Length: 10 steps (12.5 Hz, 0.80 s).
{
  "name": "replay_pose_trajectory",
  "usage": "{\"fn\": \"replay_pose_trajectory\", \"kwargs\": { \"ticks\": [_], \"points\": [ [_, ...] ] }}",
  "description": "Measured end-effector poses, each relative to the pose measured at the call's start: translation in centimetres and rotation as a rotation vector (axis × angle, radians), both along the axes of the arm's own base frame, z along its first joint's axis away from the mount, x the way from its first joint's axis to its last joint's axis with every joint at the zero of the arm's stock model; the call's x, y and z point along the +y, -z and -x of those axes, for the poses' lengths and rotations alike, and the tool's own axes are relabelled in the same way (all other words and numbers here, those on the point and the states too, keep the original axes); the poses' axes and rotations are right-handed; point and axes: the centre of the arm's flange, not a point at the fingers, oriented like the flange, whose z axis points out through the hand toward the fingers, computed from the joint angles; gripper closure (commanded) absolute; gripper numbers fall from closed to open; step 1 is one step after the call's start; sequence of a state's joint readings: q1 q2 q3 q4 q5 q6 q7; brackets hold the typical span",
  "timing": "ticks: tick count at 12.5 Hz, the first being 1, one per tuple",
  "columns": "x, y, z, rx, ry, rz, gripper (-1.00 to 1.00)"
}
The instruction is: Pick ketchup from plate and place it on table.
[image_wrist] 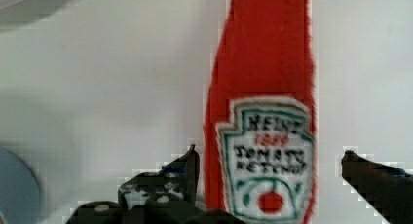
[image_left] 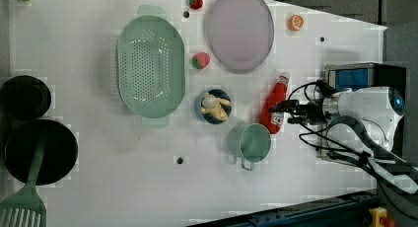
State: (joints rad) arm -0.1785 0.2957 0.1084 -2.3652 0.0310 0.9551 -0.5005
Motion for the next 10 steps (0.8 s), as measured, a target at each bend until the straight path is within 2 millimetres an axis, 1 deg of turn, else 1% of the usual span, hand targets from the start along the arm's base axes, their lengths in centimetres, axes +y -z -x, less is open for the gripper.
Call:
{"fn": "replay_pose_trajectory", "kwargs": {
  "ticks": [1,2,3,4,5,7,9,10],
  "points": [
    [0.1,-0.5,-0.1,-0.015,-0.001,0.002,-1.00],
    [0.0,-1.5,-0.5,-0.034,0.000,0.006,-1.00],
    [-0.1,-2.7,-1.0,-0.054,0.003,0.009,-1.00],
    [-0.1,-4.6,-1.6,-0.068,0.007,0.013,-1.00],
    [-0.1,-7.0,-2.4,-0.091,0.019,0.018,-1.00],
    [0.1,-12.9,-4.5,-0.132,0.067,0.024,-1.00],
    [0.2,-19.6,-7.0,-0.184,0.140,0.032,-1.00],
    [0.2,-22.7,-7.7,-0.195,0.183,0.034,-1.00]
  ]
}}
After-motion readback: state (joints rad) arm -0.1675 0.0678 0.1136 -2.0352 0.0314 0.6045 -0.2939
